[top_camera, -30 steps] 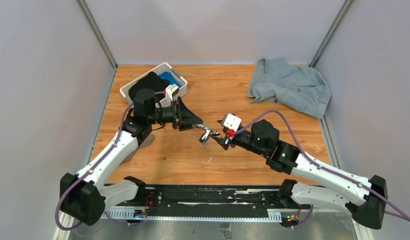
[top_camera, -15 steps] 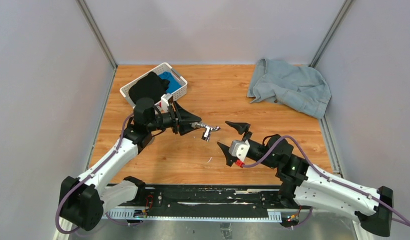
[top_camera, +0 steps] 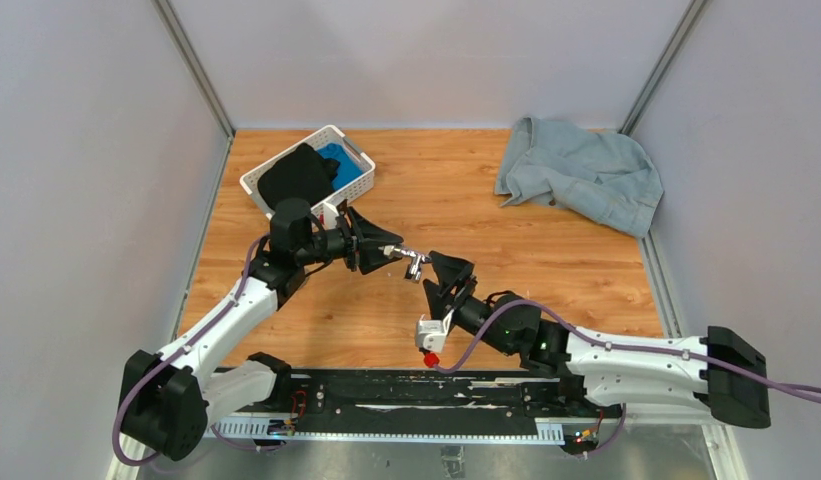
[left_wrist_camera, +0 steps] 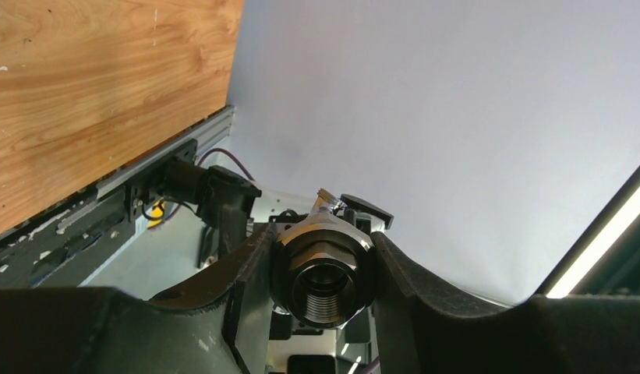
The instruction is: Install the water faucets
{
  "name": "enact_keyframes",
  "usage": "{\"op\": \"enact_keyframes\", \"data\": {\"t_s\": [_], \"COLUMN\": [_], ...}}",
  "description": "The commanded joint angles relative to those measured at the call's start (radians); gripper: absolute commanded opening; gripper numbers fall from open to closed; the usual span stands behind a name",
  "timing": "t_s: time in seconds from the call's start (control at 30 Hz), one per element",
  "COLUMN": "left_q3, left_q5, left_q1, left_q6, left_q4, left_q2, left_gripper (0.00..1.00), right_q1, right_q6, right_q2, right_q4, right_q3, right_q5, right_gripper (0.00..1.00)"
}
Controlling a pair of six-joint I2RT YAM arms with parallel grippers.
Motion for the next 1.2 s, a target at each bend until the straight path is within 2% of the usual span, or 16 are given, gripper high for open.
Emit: {"op": "enact_keyframes", "data": {"t_s": [0.0, 0.3, 0.37, 0.63, 0.77, 1.03, 1.07, 1.17], "left_q3": [0.018, 0.011, 0.007, 0.024, 0.055, 0.1, 0.106, 0.122], "left_q5": [0.046, 0.078, 0.085, 0.11, 0.134, 0.181, 0.181, 0.19], "left_q1": [0.0, 0.0, 0.001, 0.002, 0.002, 0.002, 0.002, 0.002], "left_q6": [-0.01, 0.052, 0.059, 0.089, 0.15, 0.213, 0.223, 0.244], "left_q4": [0.021, -0.039, -0.038, -0.027, -0.072, -0.112, -0.119, -0.149], "left_q2": [-0.015, -0.008, -0.001, 0.04, 0.069, 0.123, 0.126, 0.135], "left_gripper": [0.0, 0.0, 0.0, 0.0, 0.0, 0.0, 0.0, 0.0], "right_q1": [0.027, 0.03, 0.032, 0.055, 0.077, 0.111, 0.114, 0.118], "right_q6": [-0.192, -0.331, -0.343, -0.377, -0.402, -0.45, -0.451, -0.453], "right_q2": [0.081, 0.193, 0.199, 0.23, 0.238, 0.242, 0.242, 0.246], "right_q4": [0.253, 0.461, 0.471, 0.47, 0.465, 0.432, 0.429, 0.427], "right_q3": [-0.039, -0.05, -0.047, -0.031, -0.034, -0.035, -0.036, -0.034], "right_q5": [0.091, 0.082, 0.071, 0.043, 0.052, 0.092, 0.093, 0.092], "right_gripper": [0.75, 0.58, 0.55, 0.3, 0.29, 0.44, 0.44, 0.34]}}
